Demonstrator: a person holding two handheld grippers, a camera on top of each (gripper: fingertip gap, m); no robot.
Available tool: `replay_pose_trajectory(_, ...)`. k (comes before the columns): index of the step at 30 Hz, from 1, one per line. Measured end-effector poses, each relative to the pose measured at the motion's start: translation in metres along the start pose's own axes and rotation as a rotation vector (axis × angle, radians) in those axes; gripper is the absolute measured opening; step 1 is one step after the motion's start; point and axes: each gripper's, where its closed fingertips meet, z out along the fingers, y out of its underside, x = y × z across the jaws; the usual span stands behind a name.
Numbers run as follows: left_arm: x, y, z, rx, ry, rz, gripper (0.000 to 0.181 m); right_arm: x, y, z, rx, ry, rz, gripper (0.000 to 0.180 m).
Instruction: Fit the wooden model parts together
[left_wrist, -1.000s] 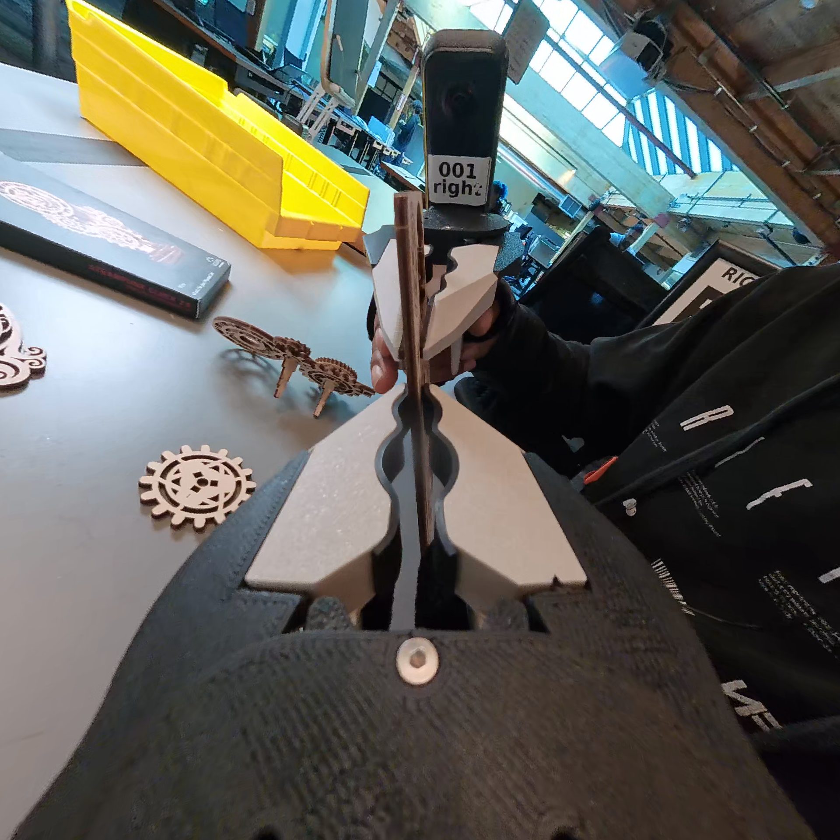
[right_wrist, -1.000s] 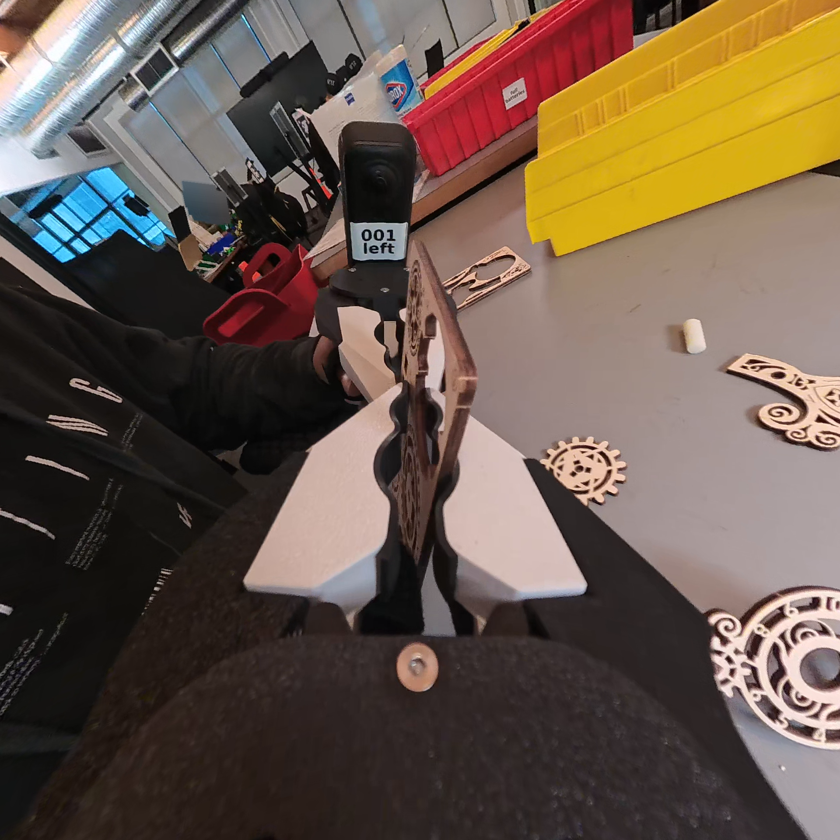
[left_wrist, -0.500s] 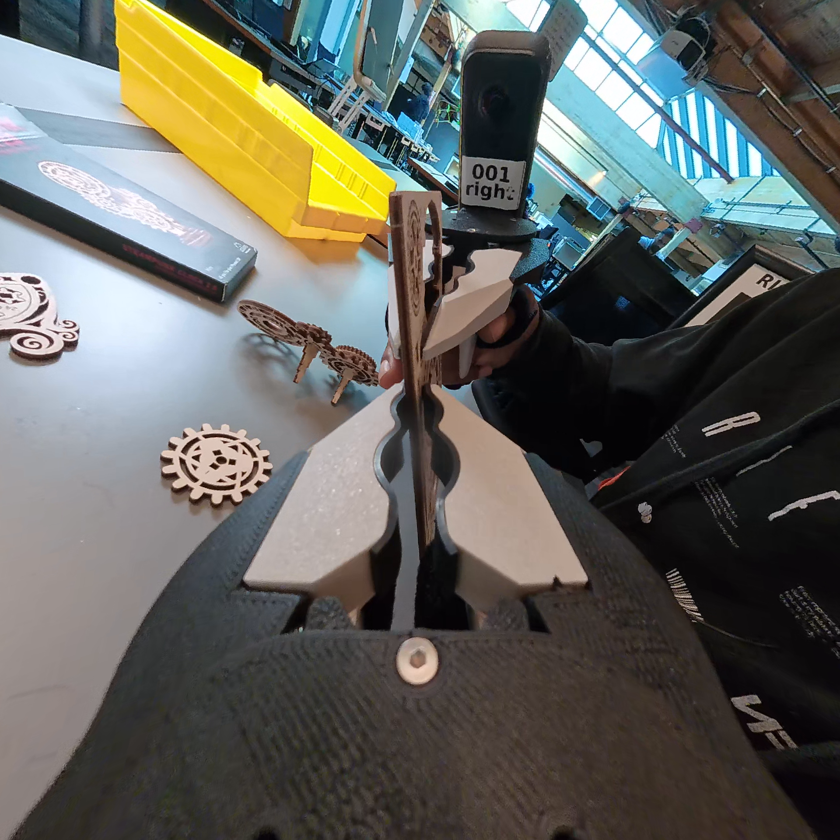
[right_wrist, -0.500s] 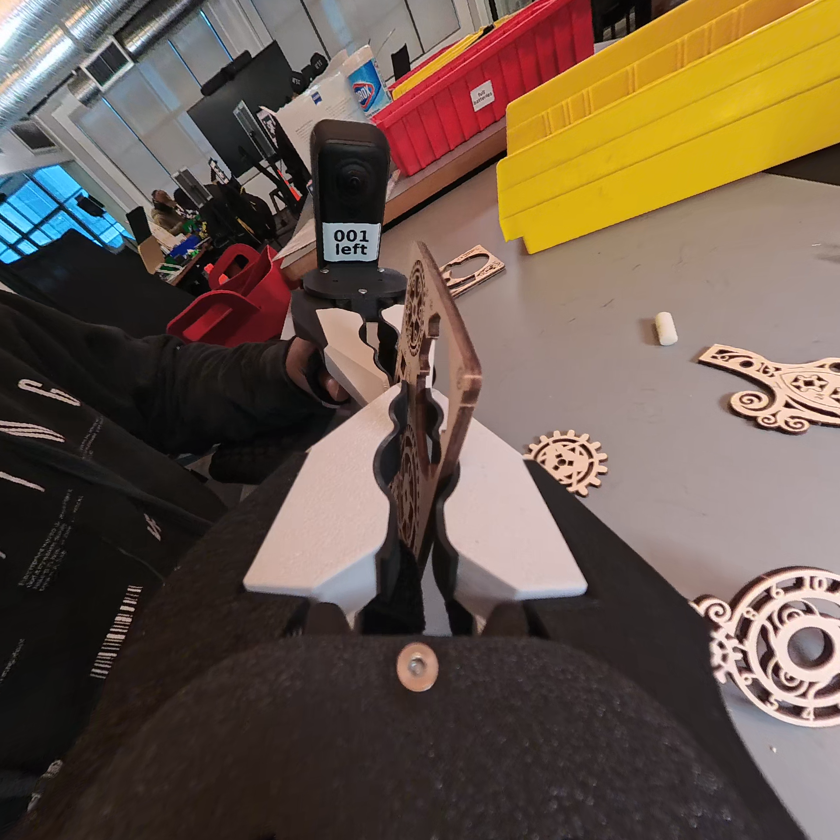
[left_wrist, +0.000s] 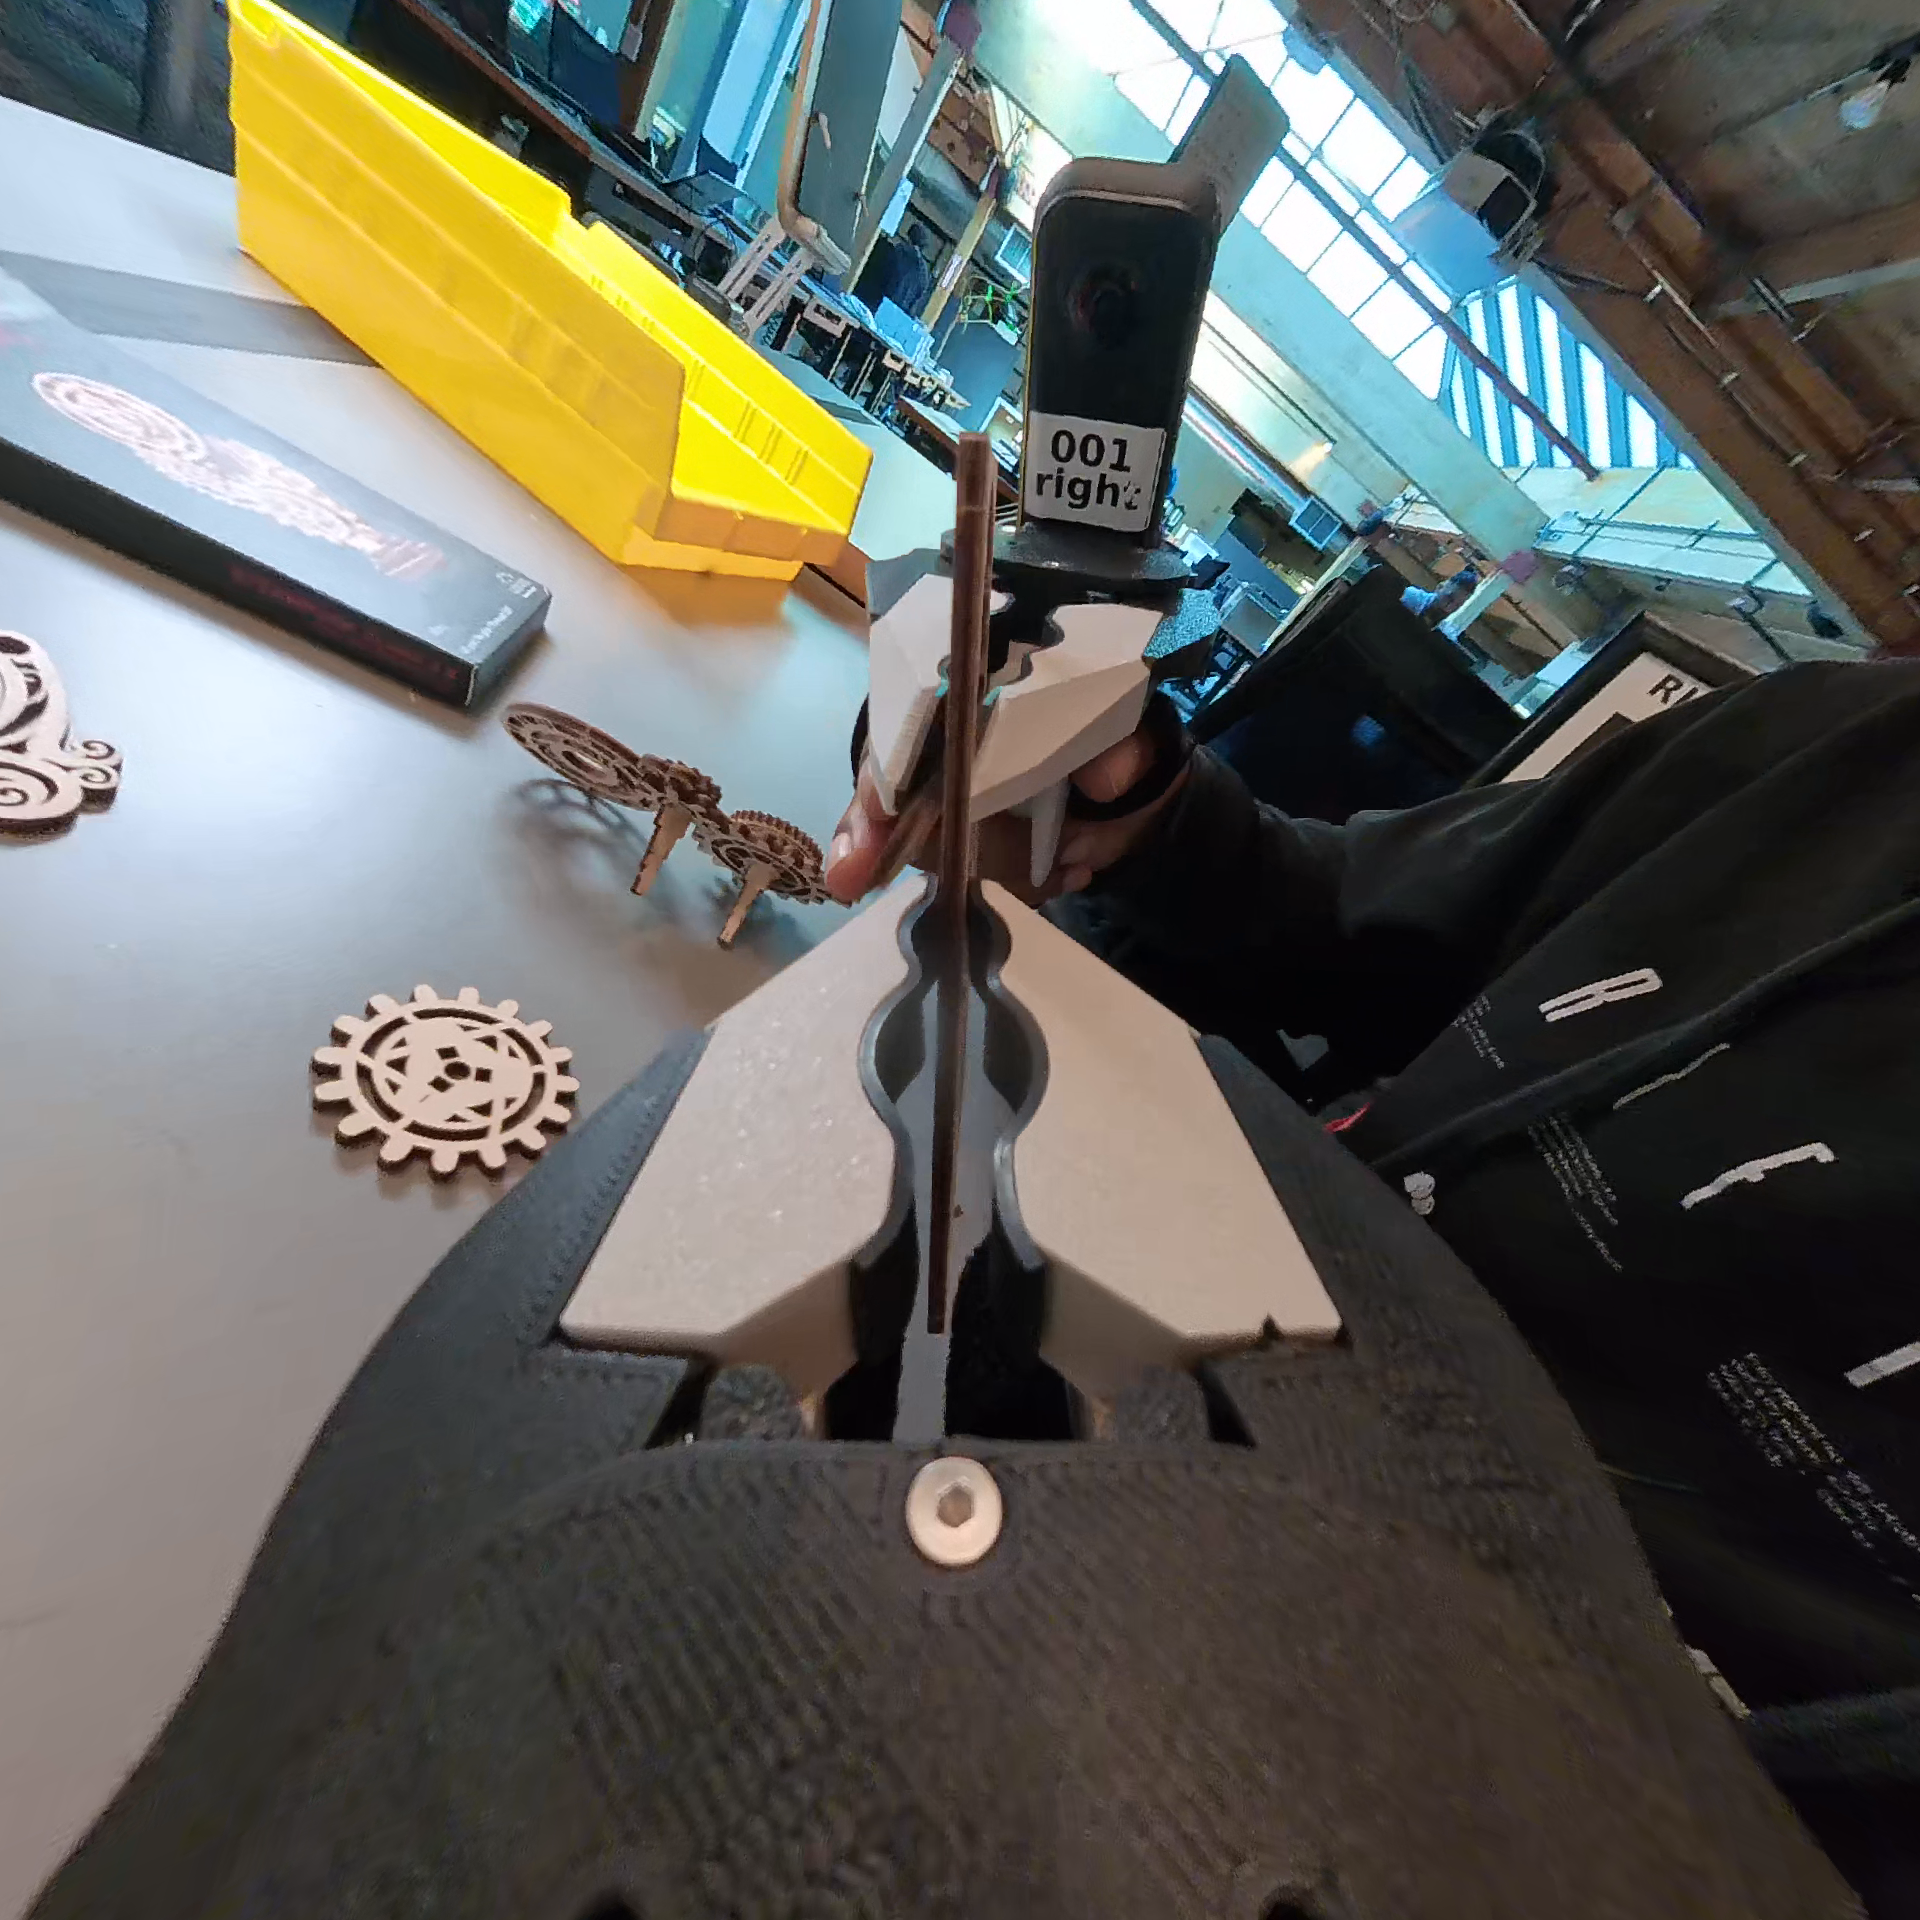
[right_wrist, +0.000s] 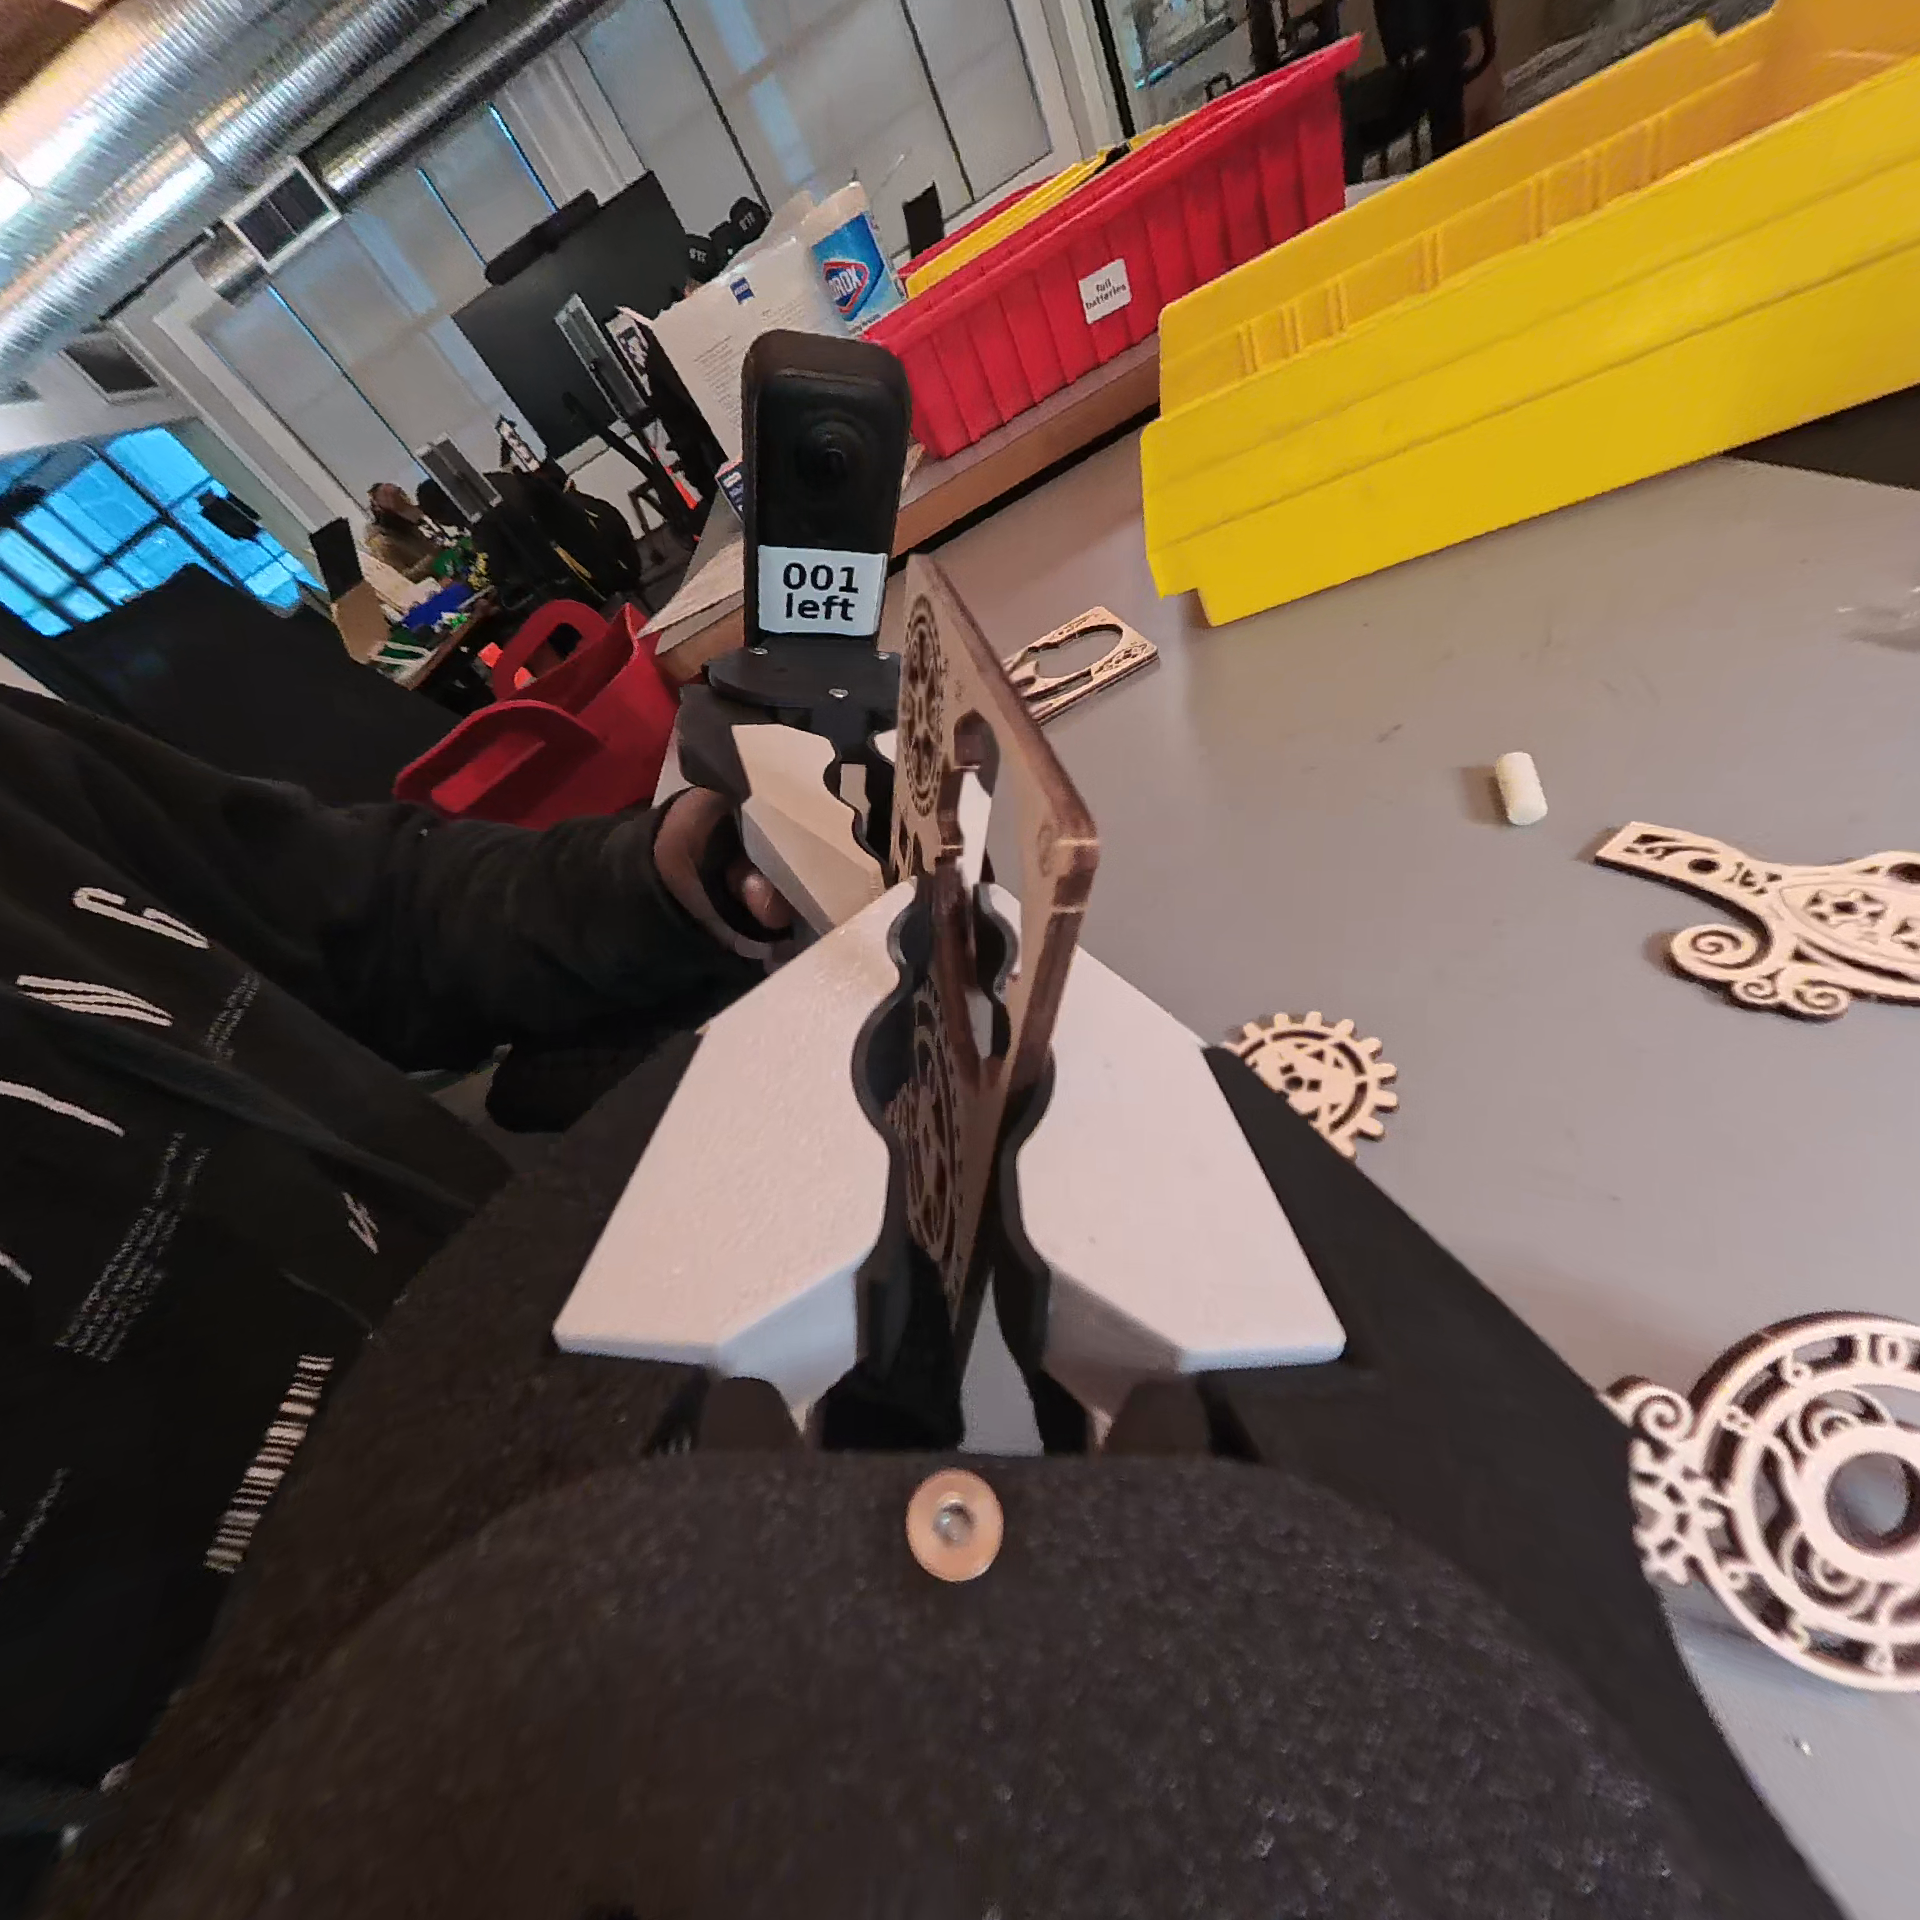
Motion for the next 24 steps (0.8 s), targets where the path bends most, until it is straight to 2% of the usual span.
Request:
replay_pose_trajectory(2, 0.001, 0.000, 0.001, 0.007, 0.023, -0.031, 0.001, 0.000, 0.001, 0.000, -0.001, -0.012, 0.017, 0.006)
replay_pose_trajectory(9, -0.009, -0.016, -0.016, 0.085, 0.061, -0.156, 0.001, 0.006, -0.006, -0.013, -0.006, -0.004, 0.037, 0.043)
replay_pose_trajectory(13, -0.034, -0.037, -0.048, 0.116, -0.050, -0.178, 0.001, 0.011, -0.021, -0.033, -0.007, 0.069, -0.047, 0.043)
replay_pose_trajectory(16, -0.057, -0.040, -0.082, 0.040, -0.193, -0.197, 0.001, 0.011, -0.006, -0.039, -0.155, 0.125, -0.156, 0.037)
replay_pose_trajectory(20, -0.068, -0.039, -0.130, -0.041, -0.308, -0.220, 0.002, 0.010, 0.044, -0.027, -0.453, 0.166, -0.253, 0.035)
replay_pose_trajectory(24, -0.082, -0.017, -0.166, -0.144, -0.393, -0.313, 0.001, 0.024, 0.075, -0.009, -0.713, 0.231, -0.379, 0.036)
